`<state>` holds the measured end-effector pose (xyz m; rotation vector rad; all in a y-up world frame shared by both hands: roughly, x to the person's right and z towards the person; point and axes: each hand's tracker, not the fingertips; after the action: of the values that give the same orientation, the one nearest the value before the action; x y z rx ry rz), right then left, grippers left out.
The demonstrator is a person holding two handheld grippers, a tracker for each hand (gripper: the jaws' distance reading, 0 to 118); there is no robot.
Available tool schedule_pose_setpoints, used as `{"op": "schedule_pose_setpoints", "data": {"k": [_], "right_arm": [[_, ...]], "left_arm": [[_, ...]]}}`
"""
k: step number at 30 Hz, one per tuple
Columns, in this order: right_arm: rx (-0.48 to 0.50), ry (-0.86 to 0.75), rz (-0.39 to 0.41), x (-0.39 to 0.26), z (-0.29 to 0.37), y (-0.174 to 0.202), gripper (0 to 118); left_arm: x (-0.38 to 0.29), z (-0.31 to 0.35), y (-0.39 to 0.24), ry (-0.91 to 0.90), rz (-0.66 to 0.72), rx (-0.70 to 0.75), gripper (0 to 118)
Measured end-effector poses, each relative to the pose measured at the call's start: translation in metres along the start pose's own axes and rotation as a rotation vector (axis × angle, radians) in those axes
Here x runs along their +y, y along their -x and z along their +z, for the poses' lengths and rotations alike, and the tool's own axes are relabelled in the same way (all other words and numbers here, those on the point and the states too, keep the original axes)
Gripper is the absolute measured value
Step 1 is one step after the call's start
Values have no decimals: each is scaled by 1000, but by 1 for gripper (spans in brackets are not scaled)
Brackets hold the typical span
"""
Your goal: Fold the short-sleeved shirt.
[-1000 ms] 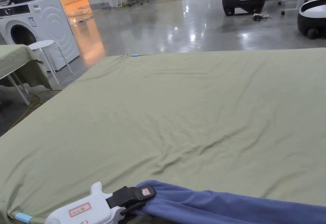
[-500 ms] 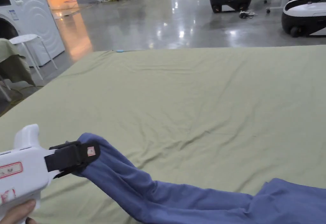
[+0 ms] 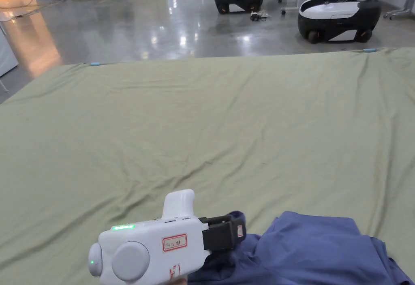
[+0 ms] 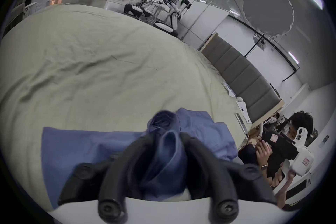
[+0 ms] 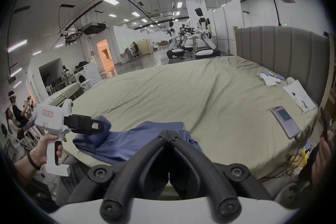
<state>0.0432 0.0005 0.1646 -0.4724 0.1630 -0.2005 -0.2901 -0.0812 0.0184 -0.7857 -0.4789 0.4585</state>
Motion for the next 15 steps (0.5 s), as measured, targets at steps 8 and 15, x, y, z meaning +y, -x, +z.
{"op": "schedule_pose_setpoints", "data": {"k": [8,15], "right_arm": [[8,4,-74,-3,-4,-4,0],[12,20,-66,1,-5,4,0]], "left_arm": [[14,31,10,-118,71,-105,55],[-30,-59,22,155,201,-142,5]]}}
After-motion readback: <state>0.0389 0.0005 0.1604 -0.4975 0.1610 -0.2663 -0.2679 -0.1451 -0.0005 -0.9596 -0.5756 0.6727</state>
